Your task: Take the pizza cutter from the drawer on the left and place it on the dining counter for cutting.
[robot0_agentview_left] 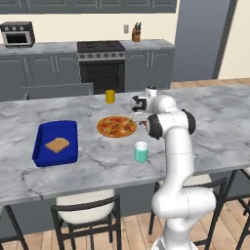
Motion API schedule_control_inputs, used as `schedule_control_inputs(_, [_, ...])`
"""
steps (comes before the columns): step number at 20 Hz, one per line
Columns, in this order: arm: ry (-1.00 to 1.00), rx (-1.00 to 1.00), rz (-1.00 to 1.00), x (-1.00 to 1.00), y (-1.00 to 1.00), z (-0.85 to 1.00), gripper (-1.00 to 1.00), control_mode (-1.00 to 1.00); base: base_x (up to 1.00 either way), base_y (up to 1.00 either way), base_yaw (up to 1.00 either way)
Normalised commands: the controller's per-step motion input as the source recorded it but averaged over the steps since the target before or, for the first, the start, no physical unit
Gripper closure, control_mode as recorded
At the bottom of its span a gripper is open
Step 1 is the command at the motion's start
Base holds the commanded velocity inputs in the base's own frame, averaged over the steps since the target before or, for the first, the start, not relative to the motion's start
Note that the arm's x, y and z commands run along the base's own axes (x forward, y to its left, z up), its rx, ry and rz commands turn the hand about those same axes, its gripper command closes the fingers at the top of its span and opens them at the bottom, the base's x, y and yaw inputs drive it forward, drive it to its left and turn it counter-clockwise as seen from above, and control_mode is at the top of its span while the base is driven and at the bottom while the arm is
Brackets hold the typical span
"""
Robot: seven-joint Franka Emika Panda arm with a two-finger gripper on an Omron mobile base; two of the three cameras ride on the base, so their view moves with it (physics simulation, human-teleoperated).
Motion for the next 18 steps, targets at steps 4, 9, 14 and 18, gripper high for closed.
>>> schedule_control_inputs(4, [0.0,0.0,0.0,0.0,0.0,-0.17,1.0,-1.0,0.0,0.0,0.0])
schedule_control_inputs(9, [0.0,0.0,0.0,0.0,0.0,0.0,-1.0,-1.0,0.0,0.0,0.0])
schedule_control_inputs(14, [0.0,0.0,0.0,0.0,0.0,0.0,-1.0,-1.0,0.0,0.0,0.0])
schedule_control_inputs(18, [0.0,0.0,0.0,0.0,0.0,0.03,-1.0,-1.0,0.0,0.0,0.0])
